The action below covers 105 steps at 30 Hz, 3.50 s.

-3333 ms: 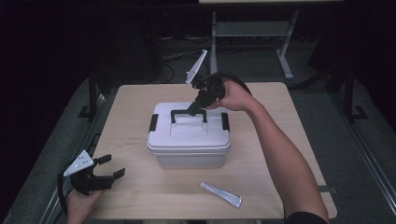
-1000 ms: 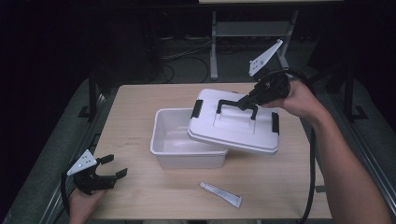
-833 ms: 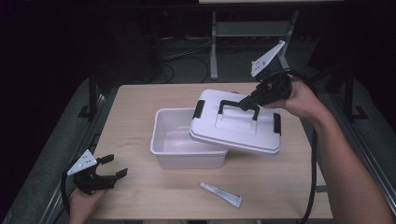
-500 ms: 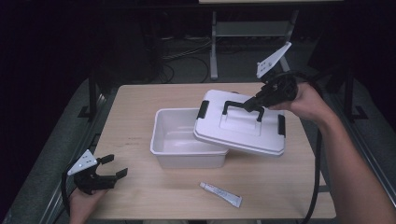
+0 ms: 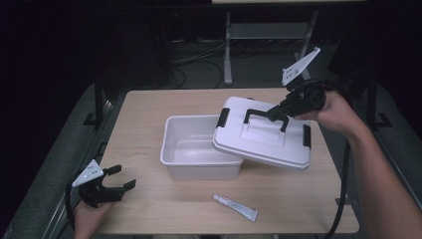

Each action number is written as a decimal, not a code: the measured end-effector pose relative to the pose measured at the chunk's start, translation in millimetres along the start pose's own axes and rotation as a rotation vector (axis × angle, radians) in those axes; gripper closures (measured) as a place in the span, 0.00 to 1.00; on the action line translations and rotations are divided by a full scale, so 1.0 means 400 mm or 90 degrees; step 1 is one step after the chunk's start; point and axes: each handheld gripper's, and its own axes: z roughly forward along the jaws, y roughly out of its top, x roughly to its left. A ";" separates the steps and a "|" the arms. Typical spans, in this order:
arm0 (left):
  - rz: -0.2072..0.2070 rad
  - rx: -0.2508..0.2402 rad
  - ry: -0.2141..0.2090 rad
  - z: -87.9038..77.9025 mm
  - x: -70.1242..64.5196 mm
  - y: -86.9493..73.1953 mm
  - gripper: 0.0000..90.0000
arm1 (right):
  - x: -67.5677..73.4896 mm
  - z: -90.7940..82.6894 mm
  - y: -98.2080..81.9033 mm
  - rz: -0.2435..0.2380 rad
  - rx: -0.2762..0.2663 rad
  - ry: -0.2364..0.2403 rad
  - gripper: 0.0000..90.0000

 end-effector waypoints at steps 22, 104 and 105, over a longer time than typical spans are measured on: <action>-0.002 0.000 0.002 0.001 -0.001 0.000 0.18 | 0.013 -0.034 -0.084 0.023 -0.002 -0.024 0.94; 0.005 0.000 0.012 -0.001 -0.001 0.001 0.18 | 0.032 0.014 -0.377 0.135 0.011 -0.049 0.94; 0.005 0.000 0.012 -0.001 -0.001 0.001 0.18 | 0.032 0.016 -0.378 0.137 0.012 -0.049 0.94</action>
